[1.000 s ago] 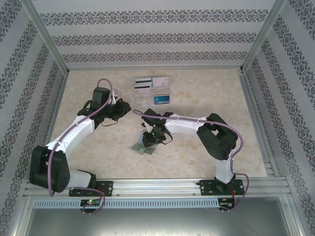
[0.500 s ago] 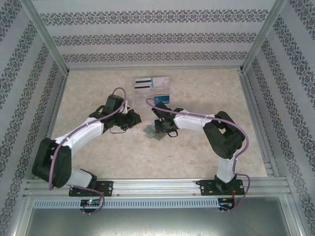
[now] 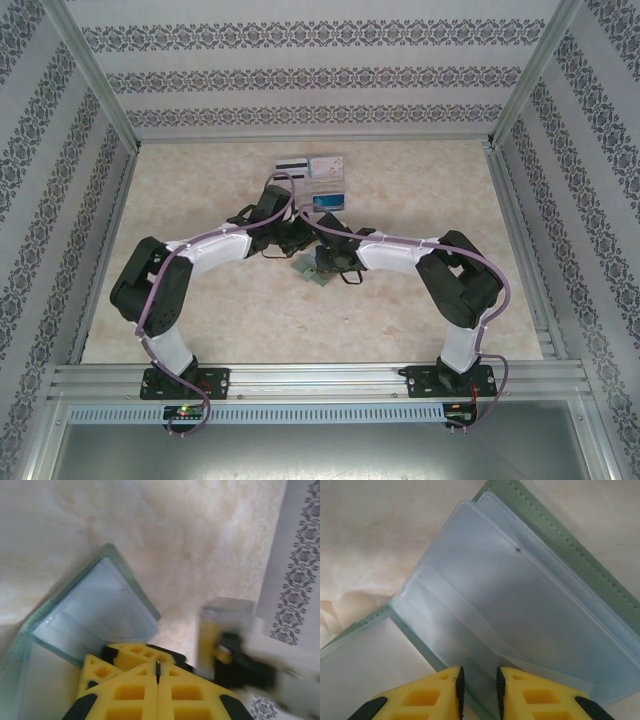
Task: Put the credit cards into the card holder
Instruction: Press the card holder at the center of the table.
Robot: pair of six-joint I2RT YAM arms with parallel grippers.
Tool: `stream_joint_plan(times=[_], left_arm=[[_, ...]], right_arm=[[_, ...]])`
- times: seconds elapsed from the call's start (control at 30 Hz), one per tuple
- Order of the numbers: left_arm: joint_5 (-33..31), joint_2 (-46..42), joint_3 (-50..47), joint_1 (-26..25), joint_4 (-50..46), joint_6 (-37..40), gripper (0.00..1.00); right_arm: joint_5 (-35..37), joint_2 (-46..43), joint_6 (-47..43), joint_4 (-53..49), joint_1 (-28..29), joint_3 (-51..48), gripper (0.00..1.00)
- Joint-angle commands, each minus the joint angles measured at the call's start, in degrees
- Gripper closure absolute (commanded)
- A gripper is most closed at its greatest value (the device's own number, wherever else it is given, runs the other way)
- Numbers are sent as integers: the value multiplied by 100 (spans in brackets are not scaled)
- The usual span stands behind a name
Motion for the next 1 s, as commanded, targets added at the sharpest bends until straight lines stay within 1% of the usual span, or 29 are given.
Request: stream_joint_plan(times=[0.0,0.07,0.3,0.5,0.6,0.67,0.7,0.83,0.97], left_arm=[[-315,70,-248,-37,224,-227,100],[-376,94,-338,-41,181,-200,100],[-217,4,-880,-48,290,-270,100],[-287,-373,-1325,-47,11,-165,100],[-321,-394,-1358,-59,-229,5,100],[-304,-323,-1407,-65,-200,20,100],[-289,-277,-1409,-65,-174,32,100],[-340,-183,-1356,-90,-163,69,100],[-484,-230,-1205,-90,-492,281,100]], right_arm=[[56,-113,121,87,53,-224,73],[30,-110,123,97,51,-230,73],[-26,-71,149,167,24,-246,73],[-73,-1,176,231,-4,-235,73],[-160,62,193,277,-28,-196,72],[-222,72,202,321,-29,-193,72],[-291,63,202,369,-35,-183,72],[-994,-156,24,428,-214,-34,68],[-1831,-620,-456,69,-599,370,65]])
